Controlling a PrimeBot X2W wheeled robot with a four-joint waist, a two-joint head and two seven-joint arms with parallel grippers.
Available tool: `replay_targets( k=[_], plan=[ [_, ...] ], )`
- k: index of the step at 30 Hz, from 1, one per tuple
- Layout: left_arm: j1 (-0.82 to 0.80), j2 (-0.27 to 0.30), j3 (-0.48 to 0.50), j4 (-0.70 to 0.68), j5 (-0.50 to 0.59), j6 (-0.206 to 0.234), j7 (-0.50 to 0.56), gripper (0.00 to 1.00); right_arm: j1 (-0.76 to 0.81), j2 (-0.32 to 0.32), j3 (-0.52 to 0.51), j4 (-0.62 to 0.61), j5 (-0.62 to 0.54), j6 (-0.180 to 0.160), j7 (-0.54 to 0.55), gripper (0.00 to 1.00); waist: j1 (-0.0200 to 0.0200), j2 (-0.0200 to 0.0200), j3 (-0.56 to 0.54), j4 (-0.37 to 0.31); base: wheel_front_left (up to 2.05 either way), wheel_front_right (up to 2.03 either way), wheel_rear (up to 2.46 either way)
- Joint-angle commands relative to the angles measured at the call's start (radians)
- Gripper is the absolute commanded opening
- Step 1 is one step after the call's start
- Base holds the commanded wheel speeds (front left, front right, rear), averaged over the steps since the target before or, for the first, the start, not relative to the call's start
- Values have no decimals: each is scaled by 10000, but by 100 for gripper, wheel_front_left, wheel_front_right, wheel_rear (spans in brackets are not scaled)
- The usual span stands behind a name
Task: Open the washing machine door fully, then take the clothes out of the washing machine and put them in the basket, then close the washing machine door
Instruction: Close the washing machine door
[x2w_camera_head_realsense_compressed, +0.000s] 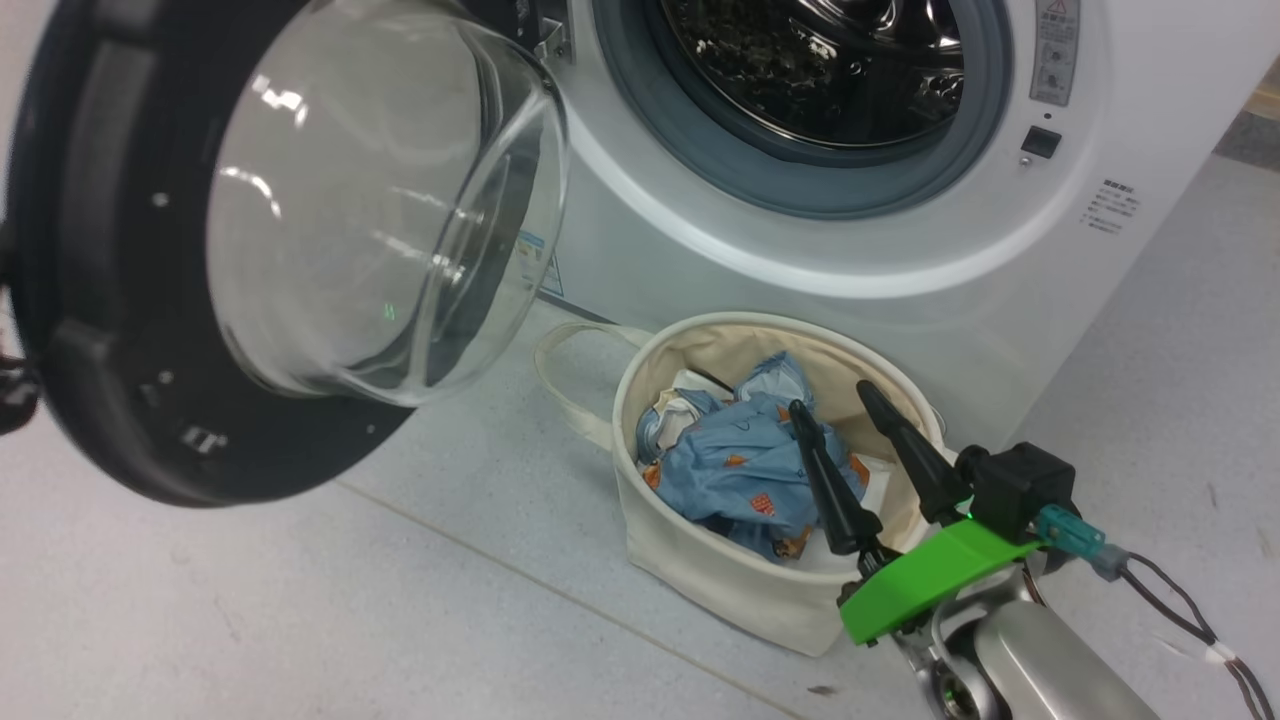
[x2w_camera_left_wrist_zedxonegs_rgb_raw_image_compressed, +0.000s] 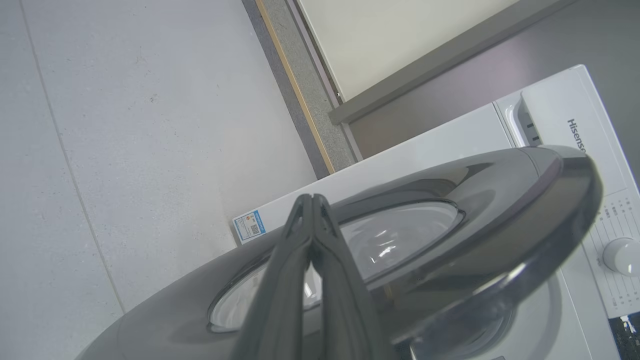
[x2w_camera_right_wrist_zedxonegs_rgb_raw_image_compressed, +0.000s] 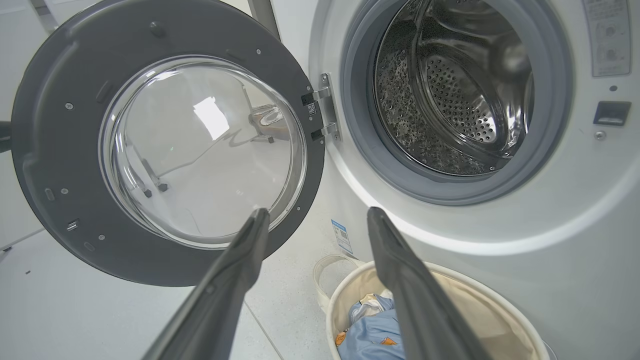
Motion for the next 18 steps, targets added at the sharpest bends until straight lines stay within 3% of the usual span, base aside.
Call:
replay_targets(
  k=[1, 6, 11, 18],
  plan=[
    [-248, 374, -235, -293, 168, -156, 458, 0, -125, 43, 37, -292, -104, 73, -10, 100, 0, 0, -68, 50, 0, 0, 0],
    [66, 156, -807, -756, 360, -378, 1072, 0, -77, 115, 34, -275, -79, 73, -71, 100, 0, 0, -191, 99, 0, 0, 0],
    [829, -119, -1220, -2266, 282, -554, 1742, 0, -18, 224, 48, -222, -37, 73, -165, 100, 0, 0, -280, 11, 0, 0, 0],
    [2621, -871, -1403, -5553, 6, -146, 1962, 0, 84, 377, 39, -48, 3, 73, -313, 100, 0, 0, -379, -465, 0, 0, 0]
  ],
)
